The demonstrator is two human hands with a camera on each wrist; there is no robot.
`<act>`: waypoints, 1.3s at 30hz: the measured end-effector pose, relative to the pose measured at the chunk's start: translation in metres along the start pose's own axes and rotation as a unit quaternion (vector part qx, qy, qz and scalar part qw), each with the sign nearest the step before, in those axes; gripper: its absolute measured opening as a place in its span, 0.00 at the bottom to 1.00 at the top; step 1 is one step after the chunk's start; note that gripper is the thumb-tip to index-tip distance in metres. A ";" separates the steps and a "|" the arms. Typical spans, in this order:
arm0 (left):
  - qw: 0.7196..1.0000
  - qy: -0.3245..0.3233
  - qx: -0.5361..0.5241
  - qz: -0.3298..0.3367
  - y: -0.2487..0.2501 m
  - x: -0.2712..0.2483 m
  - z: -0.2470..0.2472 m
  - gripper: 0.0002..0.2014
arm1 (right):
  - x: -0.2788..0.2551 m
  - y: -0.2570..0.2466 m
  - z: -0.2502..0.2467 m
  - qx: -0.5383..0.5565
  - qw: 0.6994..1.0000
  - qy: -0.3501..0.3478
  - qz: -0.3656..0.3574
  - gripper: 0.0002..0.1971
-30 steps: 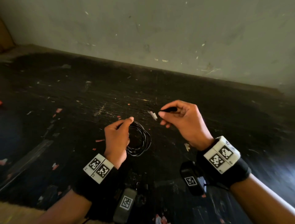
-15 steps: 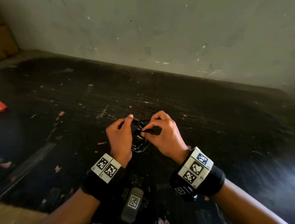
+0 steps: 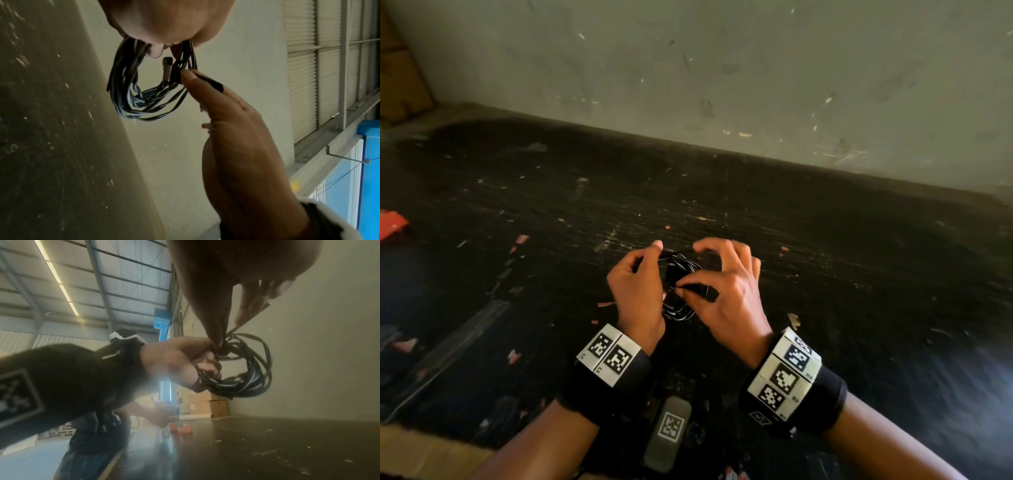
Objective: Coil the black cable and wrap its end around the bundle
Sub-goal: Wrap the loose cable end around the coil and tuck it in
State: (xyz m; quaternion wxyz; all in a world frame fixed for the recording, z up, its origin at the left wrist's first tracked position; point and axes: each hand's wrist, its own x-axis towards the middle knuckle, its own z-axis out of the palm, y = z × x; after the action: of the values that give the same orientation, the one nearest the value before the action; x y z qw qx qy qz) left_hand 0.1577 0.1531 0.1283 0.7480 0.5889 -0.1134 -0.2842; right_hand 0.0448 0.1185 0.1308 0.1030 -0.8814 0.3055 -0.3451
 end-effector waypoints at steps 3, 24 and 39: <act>1.000 0.002 -0.003 -0.017 0.000 0.001 -0.002 0.06 | 0.000 0.000 0.004 -0.005 1.000 0.019 -0.006 0.07; 0.999 0.010 -0.024 -0.040 -0.001 0.007 -0.014 0.11 | 0.002 0.008 0.005 0.166 0.981 -0.067 0.069 0.06; 0.990 -0.011 -0.070 -0.126 -0.003 -0.001 -0.012 0.12 | -0.008 0.012 0.030 0.105 0.994 0.018 -0.007 0.08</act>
State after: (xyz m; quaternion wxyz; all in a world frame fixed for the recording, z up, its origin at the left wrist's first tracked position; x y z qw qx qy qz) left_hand 0.1617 0.1628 0.1224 0.7441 0.5417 -0.0266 -0.3901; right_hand 0.0546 0.1128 0.0992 0.1870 -0.8615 0.2634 -0.3917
